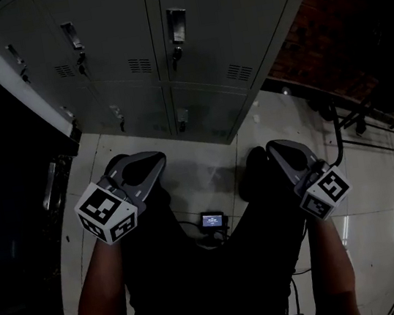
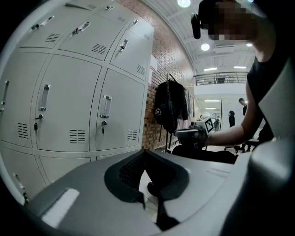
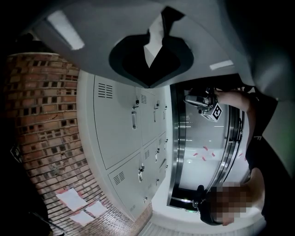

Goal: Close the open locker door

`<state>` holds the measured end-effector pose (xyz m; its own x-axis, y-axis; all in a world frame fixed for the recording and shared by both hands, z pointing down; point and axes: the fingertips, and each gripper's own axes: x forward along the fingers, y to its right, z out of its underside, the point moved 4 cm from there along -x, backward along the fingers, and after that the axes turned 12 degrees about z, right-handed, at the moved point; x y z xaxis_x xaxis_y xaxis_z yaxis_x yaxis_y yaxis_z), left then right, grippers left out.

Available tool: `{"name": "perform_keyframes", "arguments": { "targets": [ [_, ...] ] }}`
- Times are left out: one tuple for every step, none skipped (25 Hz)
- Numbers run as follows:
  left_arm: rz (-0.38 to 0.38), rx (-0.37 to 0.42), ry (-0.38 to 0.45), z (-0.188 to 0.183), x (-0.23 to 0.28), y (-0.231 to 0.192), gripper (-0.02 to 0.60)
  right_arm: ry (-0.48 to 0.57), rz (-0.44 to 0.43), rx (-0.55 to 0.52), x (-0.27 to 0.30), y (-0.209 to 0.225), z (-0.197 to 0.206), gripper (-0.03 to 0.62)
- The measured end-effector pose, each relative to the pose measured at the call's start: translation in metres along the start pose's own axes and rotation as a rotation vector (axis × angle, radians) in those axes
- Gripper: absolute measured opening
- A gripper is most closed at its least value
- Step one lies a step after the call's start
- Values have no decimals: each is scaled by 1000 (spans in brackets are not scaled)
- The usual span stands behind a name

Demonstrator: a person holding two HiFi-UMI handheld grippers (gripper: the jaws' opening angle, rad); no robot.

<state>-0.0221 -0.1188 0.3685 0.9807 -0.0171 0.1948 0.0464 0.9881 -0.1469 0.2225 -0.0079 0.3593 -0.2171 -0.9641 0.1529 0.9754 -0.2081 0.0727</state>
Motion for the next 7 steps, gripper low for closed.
{"name": "perform_keyframes", "arguments": {
  "targets": [
    [0,-1,0,0,0,0,12,5,-6,5,1,-2,-1,2],
    [0,-2,0,0,0,0,12,7,-10,4,1,-3,-1,2],
    [0,-3,0,1,-1,1,12,1,-6,-6,1,-2,0,2],
    [0,-3,0,1,-1,1,12,-9,1,-21,0,-1,2,2],
    [-1,-3,-1,1,-1,1,12,-19,8,-36,0,0,5,2],
    [-1,-2,-1,1,-1,1,12,-27,14,-49,-1,2,7,2],
    [-2,-2,-1,1,0,1,12,-35,20,-62,-1,3,8,2]
  ]
}}
